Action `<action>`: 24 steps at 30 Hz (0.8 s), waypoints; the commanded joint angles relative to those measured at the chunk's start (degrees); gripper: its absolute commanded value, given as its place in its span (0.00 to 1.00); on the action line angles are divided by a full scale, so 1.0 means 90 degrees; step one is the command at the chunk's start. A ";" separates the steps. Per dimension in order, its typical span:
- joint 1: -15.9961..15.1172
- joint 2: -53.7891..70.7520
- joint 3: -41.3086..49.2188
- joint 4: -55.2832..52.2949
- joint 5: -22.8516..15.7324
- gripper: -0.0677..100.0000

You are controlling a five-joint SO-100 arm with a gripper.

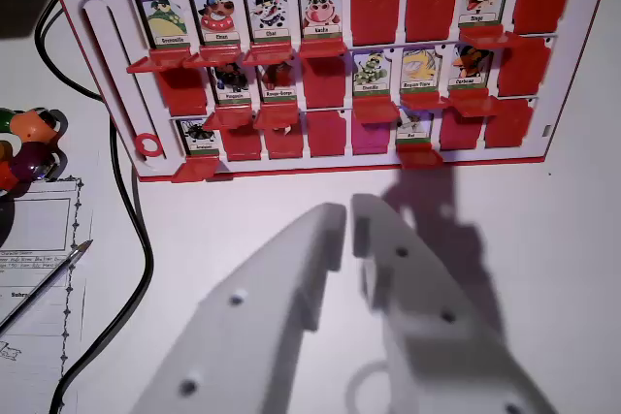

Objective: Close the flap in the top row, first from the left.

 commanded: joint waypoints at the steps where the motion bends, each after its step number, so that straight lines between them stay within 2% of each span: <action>1: -0.0029 0.0098 -0.0742 -0.0039 0.0000 0.00; 24: -0.0010 0.0195 -0.0723 -0.0020 -0.0010 0.00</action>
